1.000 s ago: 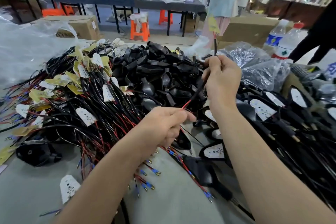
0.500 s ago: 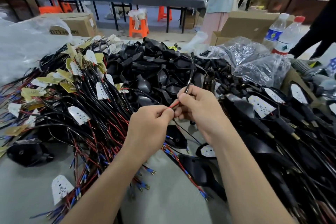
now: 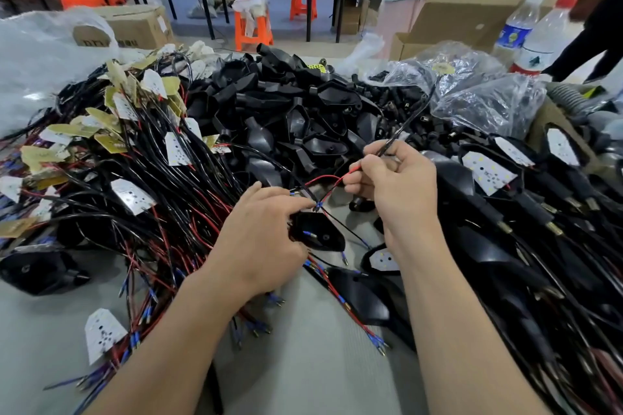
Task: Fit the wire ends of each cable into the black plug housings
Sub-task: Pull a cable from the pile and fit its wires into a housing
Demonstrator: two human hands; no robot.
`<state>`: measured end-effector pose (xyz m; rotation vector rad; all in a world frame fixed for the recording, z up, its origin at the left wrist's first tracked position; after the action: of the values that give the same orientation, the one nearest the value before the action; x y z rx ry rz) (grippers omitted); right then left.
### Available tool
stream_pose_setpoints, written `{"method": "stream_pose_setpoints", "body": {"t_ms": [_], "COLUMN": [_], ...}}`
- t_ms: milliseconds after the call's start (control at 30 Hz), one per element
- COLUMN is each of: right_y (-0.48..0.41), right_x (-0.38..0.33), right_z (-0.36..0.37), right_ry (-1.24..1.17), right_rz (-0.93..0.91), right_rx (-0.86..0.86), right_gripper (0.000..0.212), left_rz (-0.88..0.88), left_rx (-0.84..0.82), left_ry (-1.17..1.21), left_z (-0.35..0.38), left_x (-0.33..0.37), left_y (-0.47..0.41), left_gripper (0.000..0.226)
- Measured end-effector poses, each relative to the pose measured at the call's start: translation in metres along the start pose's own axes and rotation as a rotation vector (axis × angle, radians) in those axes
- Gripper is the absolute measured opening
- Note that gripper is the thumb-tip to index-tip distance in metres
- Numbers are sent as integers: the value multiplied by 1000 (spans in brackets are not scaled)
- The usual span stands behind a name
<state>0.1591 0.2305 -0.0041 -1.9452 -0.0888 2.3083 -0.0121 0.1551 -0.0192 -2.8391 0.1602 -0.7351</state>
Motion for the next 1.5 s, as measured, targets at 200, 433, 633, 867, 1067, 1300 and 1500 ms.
{"method": "stream_pose_setpoints", "body": {"t_ms": [200, 433, 633, 867, 1067, 1300, 1500], "right_y": [1, 4, 5, 5, 6, 7, 7], "right_x": [-4, -8, -10, -12, -11, -11, -11], "right_z": [-4, -6, -5, -6, -4, -5, -1], "right_ry": [-108, -137, -144, -228, -231, -321, -427], "right_rz": [-18, -22, -27, 0, 47, 144, 234], "right_rx": [57, 58, 48, 31, -11, -56, -96], "right_gripper": [23, 23, 23, 22, 22, 23, 22], "left_rz": [-57, -50, -64, -192, -145, -228, -274], "left_rx": [75, 70, 290, 470, 518, 517, 473], "left_ry": [34, -90, 204, 301, 359, 675, 998], "left_z": [7, 14, 8, 3, 1, -1, -2], "left_x": [-5, 1, 7, 6, 8, 2, -8], "left_y": [-2, 0, 1, 5, 5, 0, -6], "left_gripper": [43, 52, 40, 45, 38, 40, 37]}}
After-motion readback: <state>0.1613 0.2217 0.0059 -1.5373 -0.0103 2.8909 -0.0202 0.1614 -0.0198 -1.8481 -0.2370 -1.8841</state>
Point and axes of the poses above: each hand's wrist, its own y-axis away from the middle knuckle, its own z-axis out of the palm, x = y × z, the point moved 2 cm from there along -y, towards the middle knuckle, and after that the axes turned 3 degrees about y, right-handed, at the moved point
